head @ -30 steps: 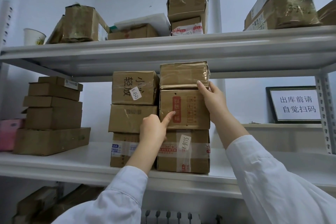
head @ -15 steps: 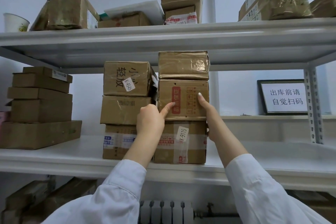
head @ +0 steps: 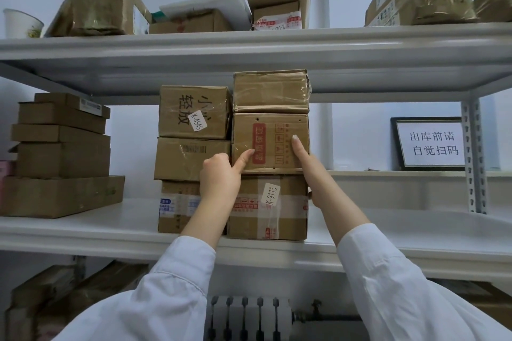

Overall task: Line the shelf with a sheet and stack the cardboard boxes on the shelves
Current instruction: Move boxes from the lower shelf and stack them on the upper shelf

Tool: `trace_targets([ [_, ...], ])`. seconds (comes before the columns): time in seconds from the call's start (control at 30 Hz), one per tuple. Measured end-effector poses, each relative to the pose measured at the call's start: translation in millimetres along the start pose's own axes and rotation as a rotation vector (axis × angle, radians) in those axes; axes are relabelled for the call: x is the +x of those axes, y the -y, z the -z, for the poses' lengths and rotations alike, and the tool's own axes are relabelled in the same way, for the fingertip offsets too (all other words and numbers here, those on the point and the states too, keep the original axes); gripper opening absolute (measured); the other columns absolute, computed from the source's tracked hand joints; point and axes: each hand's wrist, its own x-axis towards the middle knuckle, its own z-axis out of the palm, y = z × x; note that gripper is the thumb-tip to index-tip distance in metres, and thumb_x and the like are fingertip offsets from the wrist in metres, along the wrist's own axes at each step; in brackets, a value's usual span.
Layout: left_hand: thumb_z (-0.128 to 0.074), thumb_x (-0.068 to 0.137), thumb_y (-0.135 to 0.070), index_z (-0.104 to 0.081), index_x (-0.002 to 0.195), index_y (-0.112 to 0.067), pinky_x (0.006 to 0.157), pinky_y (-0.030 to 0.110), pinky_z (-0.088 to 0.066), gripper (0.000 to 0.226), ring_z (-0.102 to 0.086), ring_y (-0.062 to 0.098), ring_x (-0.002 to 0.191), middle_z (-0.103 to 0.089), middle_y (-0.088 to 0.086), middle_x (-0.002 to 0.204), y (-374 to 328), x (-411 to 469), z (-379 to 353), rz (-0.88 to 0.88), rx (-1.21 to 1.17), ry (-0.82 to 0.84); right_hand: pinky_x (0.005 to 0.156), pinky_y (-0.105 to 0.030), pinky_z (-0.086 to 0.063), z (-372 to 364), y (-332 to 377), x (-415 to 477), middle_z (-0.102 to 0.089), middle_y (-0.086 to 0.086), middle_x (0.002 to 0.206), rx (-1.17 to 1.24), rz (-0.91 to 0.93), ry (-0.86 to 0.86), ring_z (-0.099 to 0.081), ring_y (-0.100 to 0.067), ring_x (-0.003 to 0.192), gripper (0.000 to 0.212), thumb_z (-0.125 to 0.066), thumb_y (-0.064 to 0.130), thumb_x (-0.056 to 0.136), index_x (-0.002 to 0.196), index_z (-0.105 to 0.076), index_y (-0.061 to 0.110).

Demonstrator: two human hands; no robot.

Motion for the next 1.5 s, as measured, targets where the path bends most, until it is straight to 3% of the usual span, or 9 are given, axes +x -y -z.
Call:
trace_targets([
  [0.17, -0.051, 0.085, -0.058, -0.036, 0.059, -0.011, 0.043, 0.026, -0.023, 0.057, -0.039, 0.014, 0.051, -0.042, 0.002, 0.058, 4, -5, 2, -0.022, -0.016, -0.022, 0.088, -0.032, -0.037, -1, -4, 1, -0.057, 0.005, 0.117, 0.041, -0.004, 0.009, -0.05, -0.013, 0.095, 0.059, -0.035, 0.062, 0.092, 0.137, -0.043, 0.024],
  [0.3, -0.053, 0.085, -0.058, -0.056, 0.081, -0.006, 0.046, 0.026, -0.032, 0.052, -0.051, 0.021, 0.063, -0.053, 0.003, 0.067, 3, -14, 0, -0.041, -0.042, -0.057, 0.075, -0.027, -0.041, -1, -10, -5, -0.057, 0.011, 0.097, 0.088, -0.021, -0.031, -0.053, -0.008, 0.083, 0.057, -0.039, 0.06, 0.091, 0.133, -0.045, 0.023],
  [0.43, -0.051, 0.088, -0.055, -0.054, 0.126, -0.013, 0.062, 0.029, -0.042, 0.056, -0.06, 0.025, 0.096, -0.064, 0.005, 0.109, -2, -24, 2, -0.008, 0.037, -0.08, 0.086, -0.035, -0.039, -2, -20, -12, -0.058, 0.005, 0.117, 0.093, -0.014, -0.077, -0.053, -0.015, 0.099, 0.057, -0.043, 0.059, 0.091, 0.136, -0.044, 0.023],
  [0.63, -0.049, 0.091, -0.049, -0.045, 0.134, -0.017, 0.07, 0.031, -0.041, 0.054, -0.052, 0.022, 0.114, -0.056, 0.003, 0.127, -2, -37, -1, -0.011, -0.013, -0.073, 0.105, -0.048, -0.036, -2, -33, -22, -0.039, 0.002, 0.149, 0.087, -0.022, -0.149, -0.039, -0.023, 0.134, 0.074, -0.052, 0.062, 0.085, 0.146, -0.031, 0.026],
  [0.8, -0.051, 0.09, -0.046, -0.036, 0.14, -0.015, 0.089, 0.039, -0.043, 0.06, -0.043, 0.027, 0.124, -0.048, 0.009, 0.136, 3, -59, -3, -0.008, -0.036, -0.092, 0.103, -0.035, -0.032, 1, -43, -41, -0.031, 0.004, 0.153, 0.105, -0.012, -0.167, -0.036, -0.022, 0.136, 0.071, -0.051, 0.054, 0.09, 0.149, -0.027, 0.024],
  [0.93, -0.054, 0.09, -0.038, -0.04, 0.137, -0.013, 0.095, 0.038, -0.037, 0.055, -0.041, 0.027, 0.123, -0.05, 0.009, 0.135, 5, -82, -10, -0.018, -0.139, -0.124, 0.092, -0.029, -0.032, 7, -49, -71, -0.041, -0.001, 0.144, 0.104, -0.019, -0.182, -0.044, -0.018, 0.123, 0.06, -0.043, 0.048, 0.096, 0.145, -0.033, 0.016],
  [1.03, -0.056, 0.088, -0.031, -0.046, 0.13, -0.013, 0.099, 0.037, -0.035, 0.047, -0.042, 0.024, 0.121, -0.053, 0.006, 0.129, 2, -102, -22, -0.015, -0.263, -0.108, 0.092, -0.029, -0.035, 14, -59, -90, -0.052, 0.001, 0.118, 0.082, -0.024, -0.206, -0.049, -0.018, 0.115, 0.037, -0.042, 0.045, 0.097, 0.121, -0.052, 0.018],
  [1.27, -0.056, 0.087, -0.022, -0.061, 0.105, -0.015, 0.094, 0.038, -0.045, 0.02, -0.053, 0.022, 0.107, -0.059, 0.0, 0.108, -10, -141, -49, 0.074, -0.512, -0.01, 0.08, -0.032, -0.045, 44, -91, -117, -0.066, -0.004, 0.107, -0.061, -0.106, -0.2, -0.061, -0.017, 0.089, 0.037, -0.05, 0.037, 0.096, 0.118, -0.061, 0.01],
  [1.5, -0.054, 0.089, -0.012, -0.062, 0.092, -0.016, 0.071, 0.012, -0.044, 0.009, -0.055, 0.005, 0.079, -0.059, -0.01, 0.082, -40, -184, -79, 0.204, -0.794, 0.063, 0.068, -0.026, -0.043, 96, -124, -137, -0.067, -0.002, 0.085, -0.043, -0.023, -0.261, -0.06, -0.013, 0.072, 0.018, -0.051, 0.023, 0.096, 0.092, -0.065, 0.013],
])
